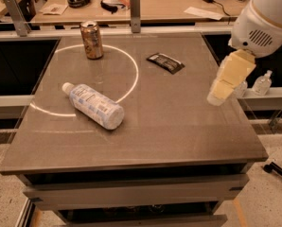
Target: Move rxbar chocolate near orange can
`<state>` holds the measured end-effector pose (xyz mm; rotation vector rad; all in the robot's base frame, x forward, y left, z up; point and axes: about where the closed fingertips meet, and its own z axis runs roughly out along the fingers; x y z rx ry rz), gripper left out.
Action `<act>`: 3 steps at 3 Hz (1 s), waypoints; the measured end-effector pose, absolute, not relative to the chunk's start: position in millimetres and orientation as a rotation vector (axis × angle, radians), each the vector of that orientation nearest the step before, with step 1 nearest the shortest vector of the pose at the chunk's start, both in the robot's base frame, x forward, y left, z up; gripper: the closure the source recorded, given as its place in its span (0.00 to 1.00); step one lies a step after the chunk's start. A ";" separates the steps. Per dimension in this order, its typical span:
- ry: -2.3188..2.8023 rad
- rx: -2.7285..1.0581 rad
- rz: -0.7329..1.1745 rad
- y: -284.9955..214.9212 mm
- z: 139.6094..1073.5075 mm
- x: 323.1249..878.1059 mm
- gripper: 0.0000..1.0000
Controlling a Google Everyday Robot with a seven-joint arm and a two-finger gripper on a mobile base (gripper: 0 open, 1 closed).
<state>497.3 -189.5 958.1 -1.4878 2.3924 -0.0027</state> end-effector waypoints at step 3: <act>2.273 -1.335 0.102 -166.9 963.8 575.6 0.00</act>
Offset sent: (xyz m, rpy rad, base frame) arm 0.1202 0.0317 0.0174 0.2572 -0.2352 -0.0272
